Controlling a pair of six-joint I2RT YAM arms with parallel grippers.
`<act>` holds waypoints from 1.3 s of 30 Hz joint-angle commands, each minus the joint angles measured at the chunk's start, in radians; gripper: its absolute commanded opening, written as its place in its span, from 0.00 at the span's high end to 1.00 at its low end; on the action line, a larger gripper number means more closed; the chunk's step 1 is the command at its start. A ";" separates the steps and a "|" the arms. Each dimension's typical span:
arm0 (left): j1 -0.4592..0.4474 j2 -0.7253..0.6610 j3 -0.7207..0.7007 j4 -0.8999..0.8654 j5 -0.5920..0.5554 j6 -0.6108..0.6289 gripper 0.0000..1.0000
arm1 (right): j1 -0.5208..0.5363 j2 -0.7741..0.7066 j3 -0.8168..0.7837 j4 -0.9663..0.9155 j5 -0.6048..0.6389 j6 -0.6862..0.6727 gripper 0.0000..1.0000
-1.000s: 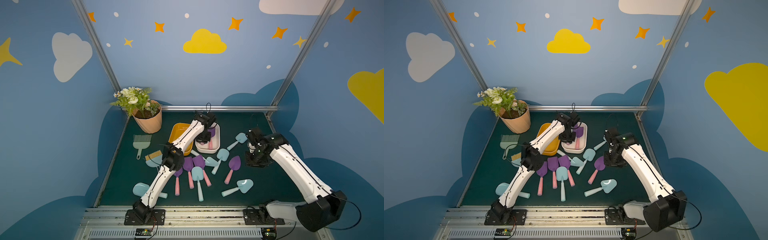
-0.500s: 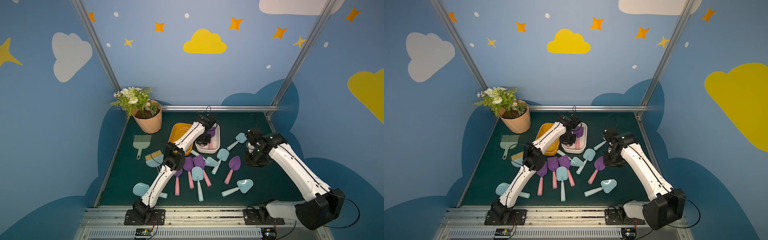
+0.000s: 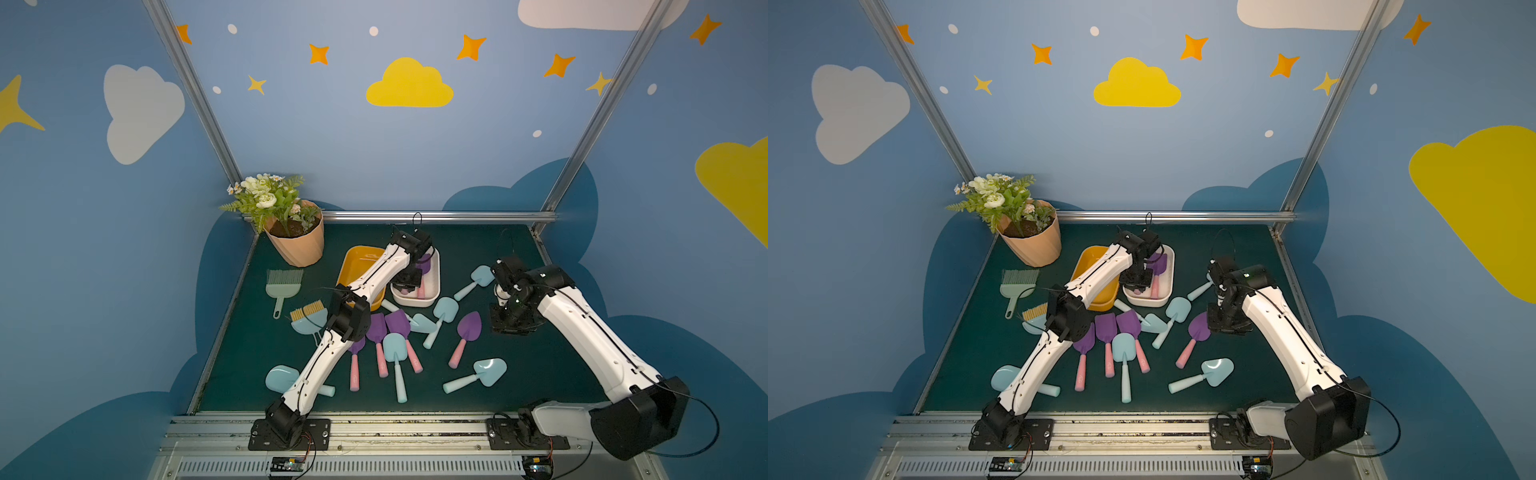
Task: Sort the small shovels by color and place them into the storage box
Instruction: Place the shovel in the storage box.
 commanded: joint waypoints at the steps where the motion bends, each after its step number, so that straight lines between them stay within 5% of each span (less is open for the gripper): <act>1: 0.003 0.031 0.010 -0.011 0.003 0.011 0.88 | -0.010 -0.003 -0.009 0.000 -0.007 -0.012 0.57; 31: 0.001 0.028 -0.023 -0.013 -0.024 0.012 0.85 | -0.026 -0.017 -0.020 0.002 -0.019 -0.022 0.58; 39: -0.006 -0.018 -0.023 -0.009 -0.055 0.021 0.72 | -0.029 -0.024 -0.016 0.000 -0.022 -0.021 0.58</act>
